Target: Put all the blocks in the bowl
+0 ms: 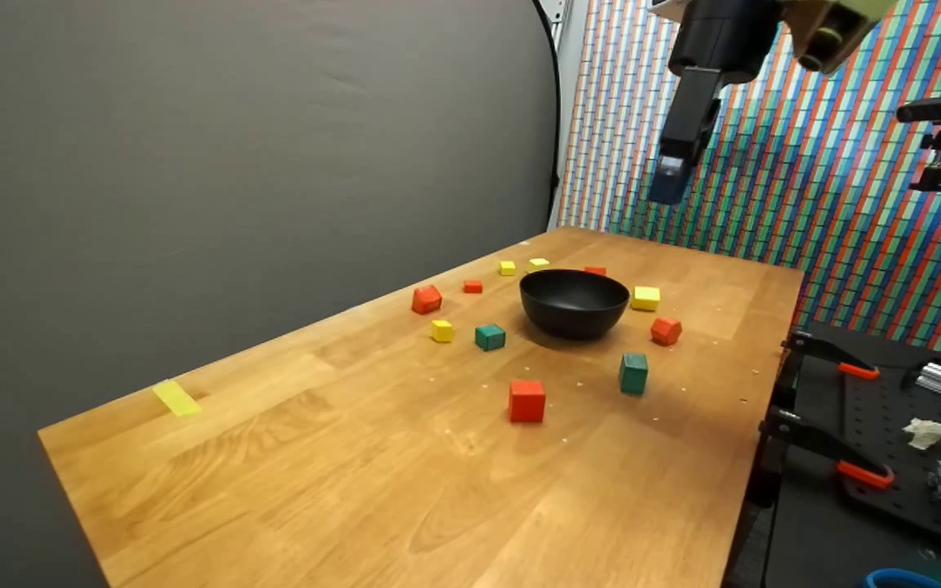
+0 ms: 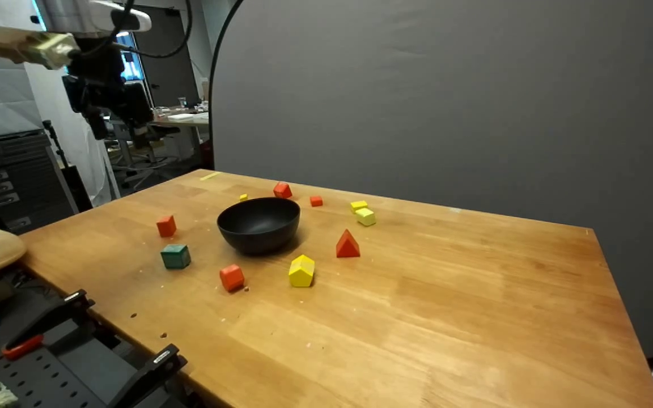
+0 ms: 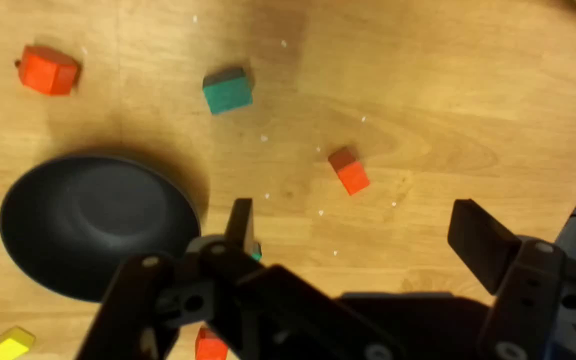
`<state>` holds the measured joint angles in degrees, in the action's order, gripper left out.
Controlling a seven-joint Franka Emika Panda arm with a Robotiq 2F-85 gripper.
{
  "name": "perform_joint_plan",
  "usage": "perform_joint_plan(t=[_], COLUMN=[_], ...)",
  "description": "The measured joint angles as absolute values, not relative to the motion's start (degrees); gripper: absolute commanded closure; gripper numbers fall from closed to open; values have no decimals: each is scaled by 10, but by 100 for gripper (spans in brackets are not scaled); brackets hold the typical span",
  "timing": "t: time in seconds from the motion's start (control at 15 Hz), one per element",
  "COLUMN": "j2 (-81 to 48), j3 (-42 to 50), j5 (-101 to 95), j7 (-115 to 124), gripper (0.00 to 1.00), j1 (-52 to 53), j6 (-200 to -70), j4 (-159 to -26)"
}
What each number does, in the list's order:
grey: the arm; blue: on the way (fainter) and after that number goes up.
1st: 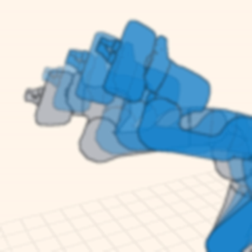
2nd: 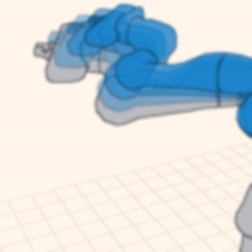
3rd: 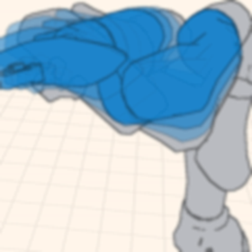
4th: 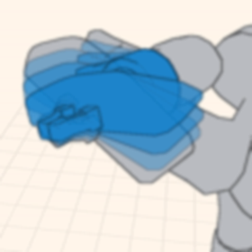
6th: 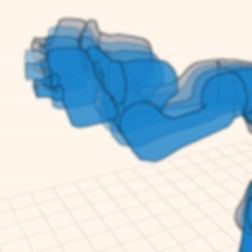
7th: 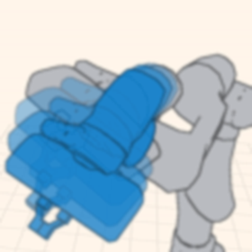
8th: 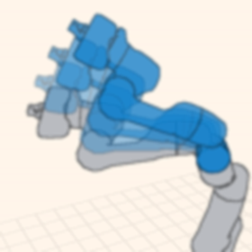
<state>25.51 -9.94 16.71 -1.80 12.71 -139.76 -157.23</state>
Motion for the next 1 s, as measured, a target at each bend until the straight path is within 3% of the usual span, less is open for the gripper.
perform_joint_plan(t=[0.4, 1.0], j2=[61, -156], j3=[-125, -146], j5=[112, 67], j7=[-18, -18], gripper=[0, 0], j1=[131, 141], j6=[-1600, -1639], j4=[-1538, -1415])
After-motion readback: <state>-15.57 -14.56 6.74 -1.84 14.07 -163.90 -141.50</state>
